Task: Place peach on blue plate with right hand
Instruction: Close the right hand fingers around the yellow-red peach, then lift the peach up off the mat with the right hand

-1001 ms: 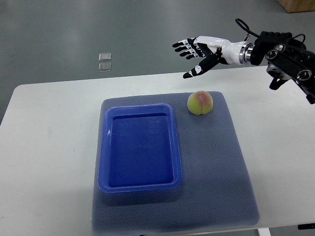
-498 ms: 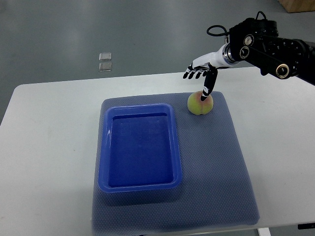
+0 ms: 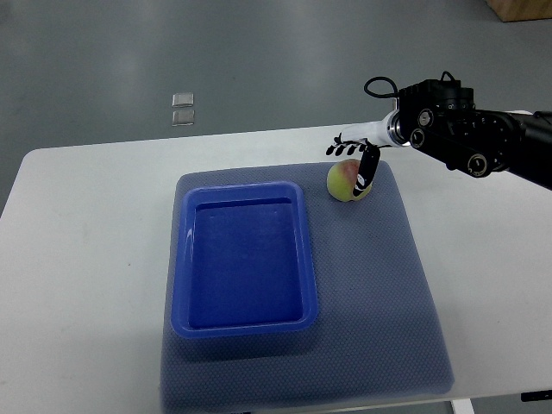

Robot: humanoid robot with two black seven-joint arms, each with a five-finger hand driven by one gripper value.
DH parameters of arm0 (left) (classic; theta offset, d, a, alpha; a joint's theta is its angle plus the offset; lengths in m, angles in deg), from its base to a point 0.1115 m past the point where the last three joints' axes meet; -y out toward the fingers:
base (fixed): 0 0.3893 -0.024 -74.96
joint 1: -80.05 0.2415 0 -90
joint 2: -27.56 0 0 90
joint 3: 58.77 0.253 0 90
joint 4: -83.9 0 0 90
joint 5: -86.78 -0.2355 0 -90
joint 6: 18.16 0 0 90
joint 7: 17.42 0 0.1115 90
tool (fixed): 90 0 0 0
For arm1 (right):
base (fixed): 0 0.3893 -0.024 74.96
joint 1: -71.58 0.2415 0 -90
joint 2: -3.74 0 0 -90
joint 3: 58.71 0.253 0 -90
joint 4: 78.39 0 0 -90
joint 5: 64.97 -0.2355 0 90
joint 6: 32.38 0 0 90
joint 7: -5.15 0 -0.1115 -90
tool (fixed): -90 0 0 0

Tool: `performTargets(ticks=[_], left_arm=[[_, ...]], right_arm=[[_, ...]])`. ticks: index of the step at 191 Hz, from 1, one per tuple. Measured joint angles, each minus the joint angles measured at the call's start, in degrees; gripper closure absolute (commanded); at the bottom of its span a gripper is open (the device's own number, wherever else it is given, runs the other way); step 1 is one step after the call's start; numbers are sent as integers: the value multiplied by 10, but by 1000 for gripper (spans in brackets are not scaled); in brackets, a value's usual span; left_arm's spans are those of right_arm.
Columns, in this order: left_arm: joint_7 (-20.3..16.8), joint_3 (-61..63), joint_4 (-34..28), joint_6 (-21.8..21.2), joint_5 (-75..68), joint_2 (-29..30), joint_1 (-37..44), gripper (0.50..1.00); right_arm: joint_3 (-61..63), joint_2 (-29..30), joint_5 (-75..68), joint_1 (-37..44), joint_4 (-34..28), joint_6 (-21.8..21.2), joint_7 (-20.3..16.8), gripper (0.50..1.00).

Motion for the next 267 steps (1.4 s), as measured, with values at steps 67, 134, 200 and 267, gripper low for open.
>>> performTargets(ticks=[67,134,200,267], left_arm=[[0,-1,0,0,0,0,0,500],[0,-1,0,0,1,0,0,500],[0,-1,0,0,2,0,0,500],[0,-1,0,0,3,0,0,500]], right_arm=[[-12,10,1,-28,13,46,16,673],[-15,20,1,-40,28,66,24,852],[-3,-46,-9,59,-54,-2,29,910],[5,-214,-74,234,-248,-100,29,897]])
